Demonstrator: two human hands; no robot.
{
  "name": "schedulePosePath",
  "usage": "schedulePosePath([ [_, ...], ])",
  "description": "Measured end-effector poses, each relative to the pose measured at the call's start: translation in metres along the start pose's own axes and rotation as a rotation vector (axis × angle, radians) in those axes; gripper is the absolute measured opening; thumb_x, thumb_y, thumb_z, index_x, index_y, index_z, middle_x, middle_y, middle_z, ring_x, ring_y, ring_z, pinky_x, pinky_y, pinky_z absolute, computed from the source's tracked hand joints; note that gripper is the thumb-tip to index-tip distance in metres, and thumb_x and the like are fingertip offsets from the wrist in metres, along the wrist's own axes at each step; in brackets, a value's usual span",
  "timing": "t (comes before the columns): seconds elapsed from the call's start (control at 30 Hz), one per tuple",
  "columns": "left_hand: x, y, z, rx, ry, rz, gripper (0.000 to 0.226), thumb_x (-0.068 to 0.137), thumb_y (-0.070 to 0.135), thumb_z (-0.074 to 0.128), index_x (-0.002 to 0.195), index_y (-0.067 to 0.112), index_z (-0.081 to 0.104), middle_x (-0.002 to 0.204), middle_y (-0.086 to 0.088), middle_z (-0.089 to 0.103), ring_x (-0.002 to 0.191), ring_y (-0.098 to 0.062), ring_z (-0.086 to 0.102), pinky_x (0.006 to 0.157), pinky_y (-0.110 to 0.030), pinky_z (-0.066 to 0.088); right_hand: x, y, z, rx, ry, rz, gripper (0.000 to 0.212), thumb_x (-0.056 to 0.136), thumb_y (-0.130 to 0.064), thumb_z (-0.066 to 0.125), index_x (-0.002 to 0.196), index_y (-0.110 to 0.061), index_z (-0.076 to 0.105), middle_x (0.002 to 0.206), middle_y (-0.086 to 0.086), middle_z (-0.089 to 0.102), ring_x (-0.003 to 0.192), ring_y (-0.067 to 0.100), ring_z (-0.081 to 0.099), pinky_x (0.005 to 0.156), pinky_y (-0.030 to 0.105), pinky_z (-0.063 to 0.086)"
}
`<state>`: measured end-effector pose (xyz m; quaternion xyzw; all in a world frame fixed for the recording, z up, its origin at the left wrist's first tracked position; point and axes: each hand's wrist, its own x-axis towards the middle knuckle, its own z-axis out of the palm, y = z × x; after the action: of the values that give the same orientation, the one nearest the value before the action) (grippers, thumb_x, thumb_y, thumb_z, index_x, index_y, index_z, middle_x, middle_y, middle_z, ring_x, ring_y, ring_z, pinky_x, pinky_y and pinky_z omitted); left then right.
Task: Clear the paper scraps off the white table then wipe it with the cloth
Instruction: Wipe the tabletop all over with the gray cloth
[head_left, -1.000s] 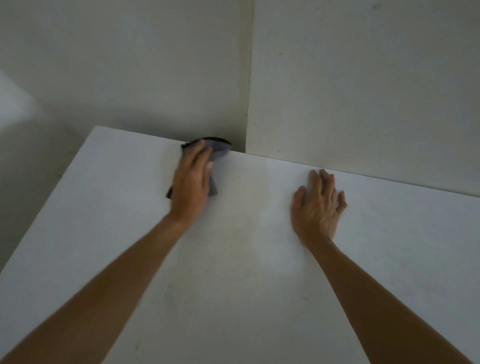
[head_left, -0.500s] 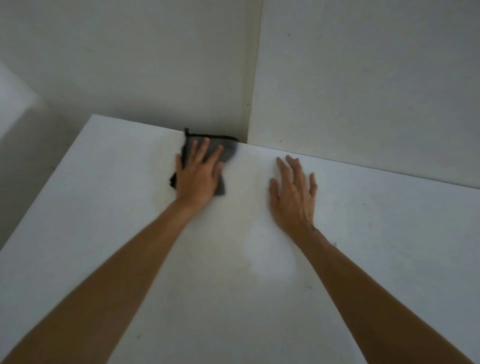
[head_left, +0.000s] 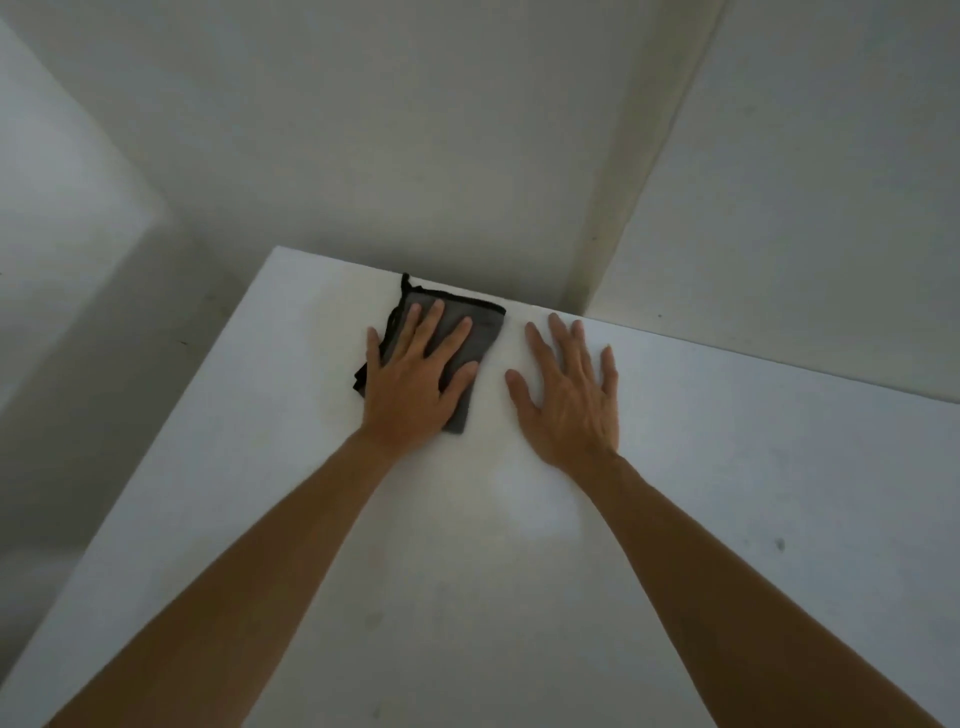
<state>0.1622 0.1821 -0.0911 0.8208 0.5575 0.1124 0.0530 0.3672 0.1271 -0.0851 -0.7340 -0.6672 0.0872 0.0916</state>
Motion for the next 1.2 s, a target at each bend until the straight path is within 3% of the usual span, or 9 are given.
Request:
schedulePosePath([
  [0.33,0.052,-0.165,-0.053,-0.17,0.349,-0.497,0.04,0.101,0.021,0.041,0.125,-0.003,0.064,0.139,-0.024,0.056,0.127,-0.042,0.051,0.107,-0.049,0.042,0.0,-0.01,-0.008,-0.053,0.003,0.046,0.079,0.095,-0.079,0.023,0.162,-0.038,0.012,0.172,-0.007,0.004,0.159,0.018,-0.003,0.127,0.053,0.004],
  [0.43,0.053,-0.129,-0.063,-0.291,0.44,-0.182,0.028,0.1,0.014,0.051,0.12,0.003,0.067,0.139,-0.015,0.058,0.126,-0.03,0.055,0.108,-0.035,0.04,0.001,-0.007,-0.008,-0.074,0.0,0.05,0.078,0.096,-0.078,0.023,0.162,-0.038,0.012,0.172,-0.007,0.005,0.159,0.018,-0.002,0.127,0.054,0.006],
  [0.5,0.039,-0.084,-0.045,-0.263,0.284,0.162,0.029,0.099,0.022,0.054,0.122,0.013,0.069,0.14,-0.009,0.059,0.128,-0.026,0.056,0.107,-0.039,0.042,0.001,-0.008,-0.009,-0.087,-0.009,0.05,0.077,0.097,-0.077,0.023,0.162,-0.038,0.012,0.172,-0.007,0.005,0.159,0.018,-0.002,0.127,0.054,0.006],
  [0.57,0.016,-0.047,-0.021,-0.142,0.132,0.259,0.037,0.101,0.036,0.047,0.132,0.025,0.064,0.148,-0.002,0.053,0.139,-0.022,0.047,0.109,-0.051,0.038,0.001,-0.009,-0.011,-0.09,-0.015,0.055,0.076,0.097,-0.076,0.025,0.162,-0.038,0.012,0.172,-0.008,0.005,0.159,0.017,-0.002,0.127,0.053,0.006],
  [0.73,0.015,-0.107,-0.017,-0.09,0.231,-0.161,0.04,0.101,0.04,0.048,0.139,0.037,0.055,0.156,0.004,0.043,0.148,-0.016,0.032,0.114,-0.057,0.018,0.001,-0.007,-0.009,-0.103,-0.014,0.06,0.074,0.098,-0.074,0.025,0.161,-0.039,0.013,0.171,-0.009,0.007,0.159,0.016,0.0,0.127,0.053,0.007],
  [0.9,0.031,-0.209,-0.066,-0.211,0.322,-0.528,0.036,0.097,0.02,0.042,0.111,-0.001,0.067,0.124,-0.026,0.062,0.109,-0.044,0.059,0.095,-0.052,0.046,-0.001,-0.007,-0.008,-0.088,0.009,0.062,0.071,0.098,-0.071,0.03,0.16,-0.039,0.017,0.171,-0.009,0.011,0.158,0.015,0.003,0.126,0.052,0.008],
  [1.03,0.001,-0.15,-0.078,-0.24,0.428,-0.165,0.032,0.102,0.012,0.049,0.126,0.0,0.064,0.139,-0.009,0.056,0.125,-0.001,0.052,0.111,-0.015,0.031,-0.001,-0.006,-0.007,-0.07,0.007,0.067,0.07,0.099,-0.07,0.033,0.16,-0.039,0.019,0.171,-0.009,0.012,0.158,0.015,0.005,0.126,0.052,0.008],
  [1.13,-0.062,-0.067,-0.044,-0.211,0.207,0.295,0.035,0.1,0.022,0.051,0.132,0.014,0.065,0.147,-0.007,0.053,0.137,-0.02,0.049,0.115,-0.041,0.036,-0.002,-0.006,-0.009,-0.072,0.008,0.066,0.069,0.1,-0.069,0.03,0.161,-0.039,0.017,0.171,-0.01,0.01,0.158,0.014,0.004,0.127,0.051,0.007],
  [1.2,-0.098,-0.035,-0.023,-0.152,0.137,0.337,0.037,0.101,0.028,0.05,0.136,0.024,0.062,0.152,-0.001,0.049,0.143,-0.021,0.042,0.114,-0.053,0.033,-0.002,-0.006,-0.01,-0.075,0.001,0.054,0.068,0.1,-0.068,0.028,0.161,-0.039,0.016,0.171,-0.009,0.01,0.158,0.015,0.004,0.126,0.052,0.007],
])
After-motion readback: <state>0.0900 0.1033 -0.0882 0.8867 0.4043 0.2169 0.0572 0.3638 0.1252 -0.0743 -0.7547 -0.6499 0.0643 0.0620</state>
